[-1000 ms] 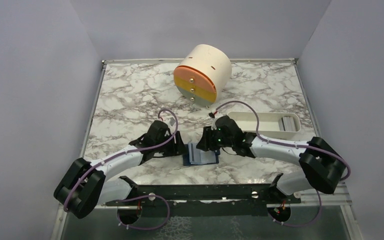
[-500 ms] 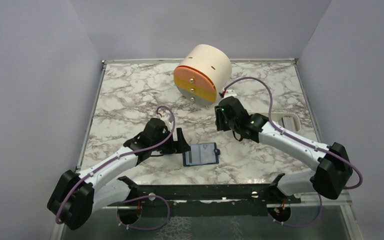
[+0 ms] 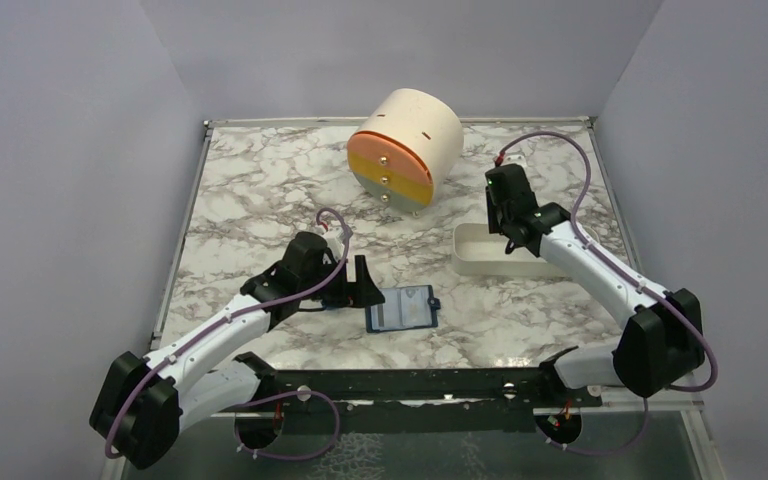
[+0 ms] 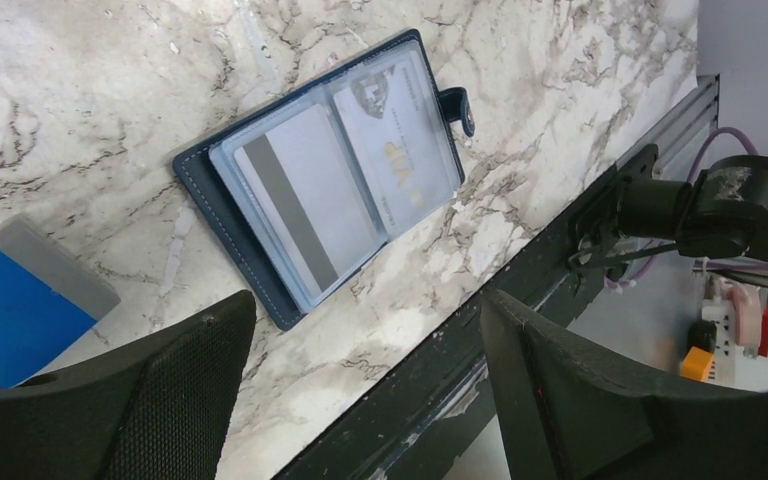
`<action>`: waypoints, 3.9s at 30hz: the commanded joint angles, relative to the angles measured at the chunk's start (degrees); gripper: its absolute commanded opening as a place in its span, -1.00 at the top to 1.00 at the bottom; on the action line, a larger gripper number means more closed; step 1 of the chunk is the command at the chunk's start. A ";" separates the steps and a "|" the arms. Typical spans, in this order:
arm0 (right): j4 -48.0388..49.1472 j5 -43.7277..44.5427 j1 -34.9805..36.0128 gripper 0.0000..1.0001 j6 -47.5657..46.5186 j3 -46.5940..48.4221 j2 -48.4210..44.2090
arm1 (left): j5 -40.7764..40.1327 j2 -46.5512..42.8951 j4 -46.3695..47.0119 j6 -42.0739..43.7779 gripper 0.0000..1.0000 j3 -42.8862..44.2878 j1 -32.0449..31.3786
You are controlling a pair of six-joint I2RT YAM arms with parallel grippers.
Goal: Put the credit cards into the card holder
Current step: Pick up the credit card from the storage box.
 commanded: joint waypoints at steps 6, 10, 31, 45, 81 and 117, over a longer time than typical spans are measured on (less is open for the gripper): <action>-0.57 8.78 -6.88 0.17 -6.58 3.99 3.27 | 5.38 0.26 0.89 1.26 -0.68 0.64 -0.35; 1.02 9.17 -10.00 0.17 -9.95 1.93 2.34 | 6.15 0.16 1.20 1.28 -0.68 0.52 -0.35; 3.44 9.73 -18.91 0.16 -13.22 -5.43 8.09 | 7.03 1.21 2.36 0.97 -0.69 -0.08 -0.35; 4.88 5.97 -22.96 0.15 -17.23 -3.42 13.51 | 8.72 2.07 2.40 1.71 -0.70 0.76 -0.35; 8.61 11.71 -23.20 0.17 -18.97 -7.67 14.32 | 10.46 1.45 3.72 1.19 -0.71 0.22 -0.35; 1.05 2.72 -24.41 0.89 -14.86 -1.98 11.11 | 10.00 1.17 3.92 0.75 -0.70 -0.12 -0.35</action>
